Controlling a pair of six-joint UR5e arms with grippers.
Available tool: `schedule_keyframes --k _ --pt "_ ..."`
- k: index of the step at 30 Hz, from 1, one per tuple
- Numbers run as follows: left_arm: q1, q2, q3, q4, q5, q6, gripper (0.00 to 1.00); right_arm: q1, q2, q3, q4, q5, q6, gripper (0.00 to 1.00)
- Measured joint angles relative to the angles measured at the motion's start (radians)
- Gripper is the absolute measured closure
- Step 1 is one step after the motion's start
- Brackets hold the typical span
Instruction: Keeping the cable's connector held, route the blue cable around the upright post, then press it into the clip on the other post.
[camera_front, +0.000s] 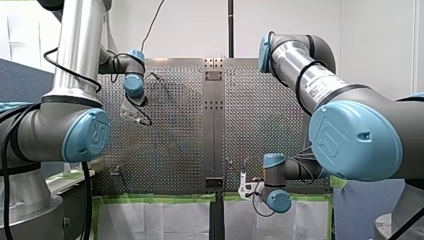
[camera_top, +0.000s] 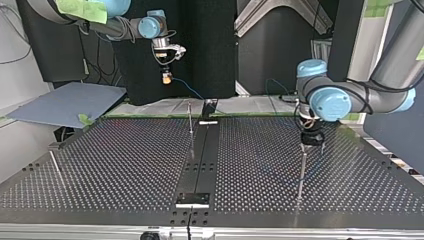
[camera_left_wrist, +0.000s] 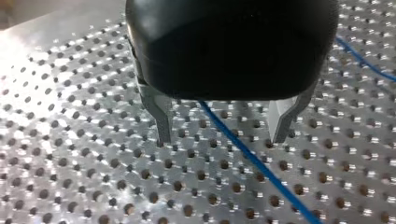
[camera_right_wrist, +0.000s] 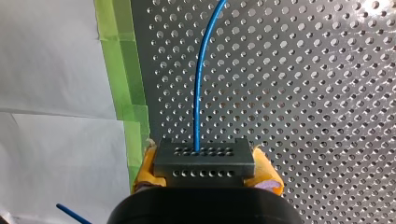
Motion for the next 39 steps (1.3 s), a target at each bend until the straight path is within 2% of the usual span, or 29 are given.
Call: schedule_keyframes --k 4,12,24,28,34,39 --pt "0.01 -0.001 0.0 0.037 -0.002 -0.007 0.0 0.0 0.0 0.0 0.0 0.0 0.0 1.0" --pt "0.018 -0.002 -0.001 0.071 -0.015 0.024 0.0 0.0 0.0 0.0 -0.003 0.0 0.001 1.0" --pt "0.008 -0.002 -0.002 0.009 -0.006 0.062 0.0 -0.002 0.0 0.0 -0.003 0.0 0.003 1.0" --pt "0.002 -0.002 -0.018 -0.009 -0.008 0.073 0.0 -0.003 0.0 0.0 -0.001 0.0 0.002 1.0" --pt "0.0 -0.001 -0.064 -0.005 -0.019 0.085 0.0 -0.003 0.0 0.0 -0.001 0.0 0.001 1.0" --pt "-0.001 -0.001 -0.086 0.006 -0.049 0.102 0.0 -0.003 0.0 0.0 0.0 0.0 0.0 1.0"
